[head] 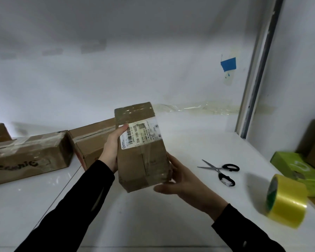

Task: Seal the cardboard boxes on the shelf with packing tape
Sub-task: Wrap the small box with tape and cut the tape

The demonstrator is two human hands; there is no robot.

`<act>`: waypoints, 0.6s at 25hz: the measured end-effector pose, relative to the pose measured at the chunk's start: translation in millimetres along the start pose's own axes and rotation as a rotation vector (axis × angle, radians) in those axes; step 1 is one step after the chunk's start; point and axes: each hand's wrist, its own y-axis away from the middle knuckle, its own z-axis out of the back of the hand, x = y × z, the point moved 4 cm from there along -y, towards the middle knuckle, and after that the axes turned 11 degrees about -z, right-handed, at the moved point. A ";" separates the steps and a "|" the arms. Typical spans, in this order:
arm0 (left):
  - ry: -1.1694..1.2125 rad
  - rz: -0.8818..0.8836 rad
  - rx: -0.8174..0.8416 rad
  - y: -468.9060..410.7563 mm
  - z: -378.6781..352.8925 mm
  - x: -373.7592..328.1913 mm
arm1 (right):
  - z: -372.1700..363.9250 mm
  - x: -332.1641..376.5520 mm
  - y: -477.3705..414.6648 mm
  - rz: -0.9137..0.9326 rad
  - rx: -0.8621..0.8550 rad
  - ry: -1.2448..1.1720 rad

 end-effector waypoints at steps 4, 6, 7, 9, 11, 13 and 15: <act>0.010 0.072 -0.062 8.7 16.3 11.2 | 7.6 48.7 -0.2 0.217 -0.355 0.231; 0.044 0.076 -0.087 16.6 18.9 17.6 | -14.1 58.6 -11.2 0.216 -0.249 0.352; 0.061 0.070 -0.110 19.5 21.3 19.2 | -24.4 53.8 -16.0 0.194 -0.156 0.340; 0.098 0.052 -0.181 23.4 30.2 16.8 | -36.6 41.4 -17.2 0.189 -0.016 0.188; 0.144 0.013 -0.265 26.1 43.0 6.7 | -41.1 23.3 -15.4 0.157 0.036 0.054; 0.184 0.010 -0.324 29.8 57.0 0.1 | -49.4 7.5 -12.6 0.148 0.058 0.015; 0.237 0.038 -0.340 40.8 62.6 -4.1 | -58.2 -1.3 -14.7 0.124 0.060 -0.079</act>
